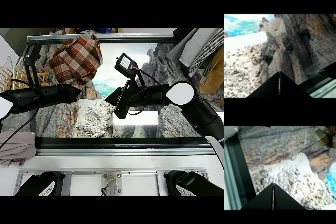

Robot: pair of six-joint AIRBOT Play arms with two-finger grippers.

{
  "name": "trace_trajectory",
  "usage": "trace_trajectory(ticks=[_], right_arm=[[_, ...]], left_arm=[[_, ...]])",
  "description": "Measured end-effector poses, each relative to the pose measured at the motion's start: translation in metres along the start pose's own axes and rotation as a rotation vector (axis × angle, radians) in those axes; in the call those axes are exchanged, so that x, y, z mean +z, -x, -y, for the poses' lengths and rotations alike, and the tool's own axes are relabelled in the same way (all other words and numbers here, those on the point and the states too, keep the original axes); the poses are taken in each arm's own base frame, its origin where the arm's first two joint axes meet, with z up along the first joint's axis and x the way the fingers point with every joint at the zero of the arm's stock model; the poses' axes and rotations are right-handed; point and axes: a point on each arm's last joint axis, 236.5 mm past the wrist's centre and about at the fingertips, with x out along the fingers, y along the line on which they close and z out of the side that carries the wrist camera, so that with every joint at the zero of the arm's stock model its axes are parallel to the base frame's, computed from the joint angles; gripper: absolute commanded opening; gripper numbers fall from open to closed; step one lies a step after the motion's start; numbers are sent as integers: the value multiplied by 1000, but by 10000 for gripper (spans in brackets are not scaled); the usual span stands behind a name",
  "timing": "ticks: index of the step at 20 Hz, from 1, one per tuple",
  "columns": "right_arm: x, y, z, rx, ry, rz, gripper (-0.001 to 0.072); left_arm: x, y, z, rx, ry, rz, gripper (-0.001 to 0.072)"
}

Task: Fold the clothes and pants, and hang the long-sleeved shirts on hangers.

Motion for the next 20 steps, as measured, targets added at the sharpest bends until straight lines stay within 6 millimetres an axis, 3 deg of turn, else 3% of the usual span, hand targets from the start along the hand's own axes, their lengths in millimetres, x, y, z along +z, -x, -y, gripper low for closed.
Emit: trace_trajectory(ticks=[8, 9, 10, 12, 14, 17, 20], right_arm=[[0, 0, 0, 0, 0, 0, 16], [0, 0, 0, 0, 0, 0, 16], [0, 0, 0, 0, 0, 0, 16], [0, 0, 0, 0, 0, 0, 16], [0, 0, 0, 0, 0, 0, 16], [0, -1, 0, 0, 0, -1, 17], [-1, -2, 1, 1, -2, -4, 16]], left_arm=[[1, 0, 0, -1, 2, 3, 15], [2, 0, 0, 0, 1, 6, 276], [1, 1, -9, 35, -12, 2, 712], [-10, 11, -58, 207, -24, -52, 710], [-24, 36, -125, 439, 4, -124, 710], [-51, 106, -235, 819, 158, -201, 710], [-96, 158, -313, 1023, 423, -209, 673]])
